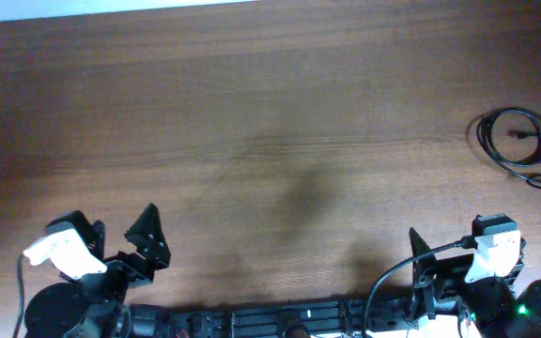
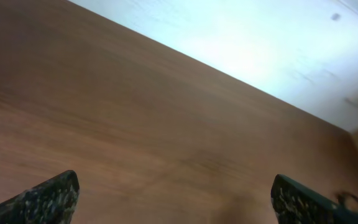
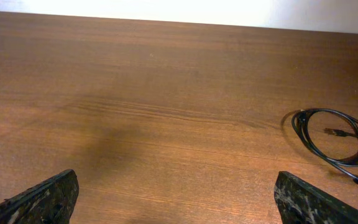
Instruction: Untangle cables
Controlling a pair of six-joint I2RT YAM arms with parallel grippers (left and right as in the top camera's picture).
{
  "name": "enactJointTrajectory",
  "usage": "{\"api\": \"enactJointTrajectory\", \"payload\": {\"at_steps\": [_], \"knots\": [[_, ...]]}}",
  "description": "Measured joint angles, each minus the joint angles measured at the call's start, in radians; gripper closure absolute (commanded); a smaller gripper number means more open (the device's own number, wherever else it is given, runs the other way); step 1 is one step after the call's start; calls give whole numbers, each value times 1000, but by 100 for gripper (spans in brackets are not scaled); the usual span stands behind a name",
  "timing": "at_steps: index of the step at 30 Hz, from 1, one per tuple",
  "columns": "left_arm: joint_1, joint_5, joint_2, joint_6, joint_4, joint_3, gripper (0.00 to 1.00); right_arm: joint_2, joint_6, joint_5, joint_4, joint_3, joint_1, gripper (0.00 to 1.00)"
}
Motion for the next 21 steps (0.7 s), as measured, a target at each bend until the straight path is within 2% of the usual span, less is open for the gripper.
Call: {"api": "enactJointTrajectory", "payload": {"at_steps": [4, 10, 14, 21], "knots": [[0, 51, 0, 0, -4, 0, 1, 0, 0, 0, 0, 0, 0, 1], [0, 46, 0, 0, 22, -2, 1, 0, -1, 0, -1, 0, 0, 1], [0, -54, 0, 0, 113, -4, 1, 0, -1, 0, 0, 0, 0, 1], [0, -290, 0, 0, 146, -5, 1, 0, 0, 0, 0, 0, 0, 1]]}}
